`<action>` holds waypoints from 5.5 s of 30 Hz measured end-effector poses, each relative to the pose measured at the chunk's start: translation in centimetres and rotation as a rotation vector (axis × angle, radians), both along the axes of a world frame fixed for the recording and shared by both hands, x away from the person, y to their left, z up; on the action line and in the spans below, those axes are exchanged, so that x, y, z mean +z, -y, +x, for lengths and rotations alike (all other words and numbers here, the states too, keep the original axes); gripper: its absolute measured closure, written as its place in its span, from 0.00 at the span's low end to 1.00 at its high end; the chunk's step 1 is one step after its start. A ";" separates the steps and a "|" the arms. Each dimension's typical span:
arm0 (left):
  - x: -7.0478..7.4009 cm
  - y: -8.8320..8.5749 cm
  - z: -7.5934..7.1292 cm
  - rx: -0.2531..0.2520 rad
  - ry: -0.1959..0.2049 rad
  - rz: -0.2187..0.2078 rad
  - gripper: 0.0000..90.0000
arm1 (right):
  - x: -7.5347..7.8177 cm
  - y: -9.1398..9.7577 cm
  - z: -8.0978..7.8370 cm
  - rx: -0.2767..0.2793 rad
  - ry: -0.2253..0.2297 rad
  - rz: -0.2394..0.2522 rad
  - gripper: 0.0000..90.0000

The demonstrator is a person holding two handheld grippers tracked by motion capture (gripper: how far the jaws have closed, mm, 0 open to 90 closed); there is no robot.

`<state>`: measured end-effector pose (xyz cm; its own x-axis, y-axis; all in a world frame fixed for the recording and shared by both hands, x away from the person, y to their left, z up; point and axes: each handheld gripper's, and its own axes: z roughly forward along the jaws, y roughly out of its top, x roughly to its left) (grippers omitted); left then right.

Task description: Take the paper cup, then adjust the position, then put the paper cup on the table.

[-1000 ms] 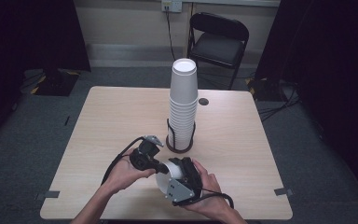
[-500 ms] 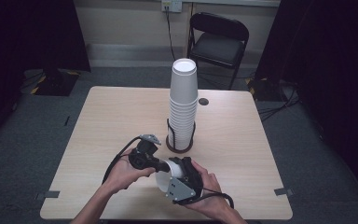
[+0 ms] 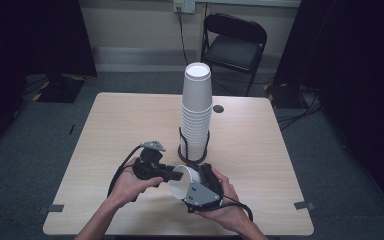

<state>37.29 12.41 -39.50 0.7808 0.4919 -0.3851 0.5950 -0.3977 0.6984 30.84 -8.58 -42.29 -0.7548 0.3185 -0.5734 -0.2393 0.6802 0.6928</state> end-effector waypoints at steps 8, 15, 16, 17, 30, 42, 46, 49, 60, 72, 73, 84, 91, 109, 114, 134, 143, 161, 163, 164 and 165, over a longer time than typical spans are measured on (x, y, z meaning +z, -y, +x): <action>0.2 -0.7 0.1 0.046 0.043 -0.086 0.58 | 0.1 1.3 1.1 -0.047 -0.070 0.088 0.13; -0.1 -1.3 0.2 0.124 0.091 -0.100 0.41 | 0.1 2.9 2.0 -0.130 -0.106 0.152 0.13; 0.0 -1.4 0.2 0.128 0.098 -0.099 0.40 | 0.2 3.1 2.1 -0.142 -0.103 0.156 0.13; 0.0 -1.4 0.2 0.129 0.110 -0.093 0.40 | 0.3 3.3 2.2 -0.150 -0.109 0.168 0.13; -1.8 -3.1 -0.7 0.245 0.301 -0.010 0.30 | 0.1 6.3 3.9 -0.249 -0.220 0.313 0.13; -3.9 -4.8 -1.3 0.272 0.329 0.018 0.30 | 0.1 7.7 5.1 -0.321 -0.262 0.393 0.13; -4.2 -5.2 -1.4 0.269 0.331 0.030 0.30 | 0.3 8.1 5.3 -0.330 -0.263 0.407 0.13; -4.0 -5.4 -1.6 0.289 0.341 0.015 0.30 | 0.4 8.9 5.8 -0.343 -0.277 0.442 0.13; -4.0 -6.1 -1.5 0.311 0.349 0.005 0.30 | 0.9 11.2 8.8 -0.407 -0.293 0.492 0.13; -4.1 -6.3 -1.2 0.314 0.359 0.010 0.30 | 0.0 12.8 12.8 -0.482 -0.324 0.552 0.12; -4.0 -6.3 -1.1 0.318 0.361 0.007 0.30 | -0.1 12.9 13.0 -0.490 -0.324 0.554 0.12; -4.0 -6.1 -0.8 0.315 0.375 0.019 0.30 | -1.2 14.0 15.6 -0.530 -0.345 0.570 0.12; -4.1 -6.3 -1.3 0.315 0.373 0.019 0.30 | -1.7 14.5 17.8 -0.589 -0.342 0.592 0.12; -4.2 -6.6 -1.3 0.312 0.378 0.025 0.30 | -5.2 15.2 19.3 -0.641 -0.405 0.606 0.12; -4.1 -6.5 -1.4 0.314 0.372 0.020 0.30 | -5.3 15.4 18.7 -0.642 -0.405 0.595 0.12; -4.0 -6.4 -1.3 0.310 0.379 0.021 0.30 | -6.1 16.0 18.0 -0.704 -0.570 0.455 0.15; -4.0 -6.4 -1.2 0.308 0.375 0.021 0.29 | -6.9 16.7 17.4 -0.720 -0.613 0.452 0.15; -3.9 -6.2 -1.2 0.307 0.391 0.028 0.28 | -4.0 18.2 14.1 -0.696 -0.544 0.480 0.15; -3.9 -6.2 -1.1 0.310 0.389 0.029 0.27 | -3.7 18.5 13.7 -0.685 -0.547 0.475 0.16; -3.9 -6.2 -1.2 0.315 0.383 0.027 0.27 | -3.6 18.5 13.4 -0.685 -0.541 0.476 0.17; -3.9 -6.2 -1.2 0.316 0.381 0.031 0.27 | -3.4 18.6 13.1 -0.678 -0.532 0.481 0.17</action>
<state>36.13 18.64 -43.42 0.6740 0.7341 -0.0827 0.3948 -0.2633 0.8802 43.98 -27.20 -45.74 -0.4484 0.8891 0.0915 0.5197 0.1761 0.8360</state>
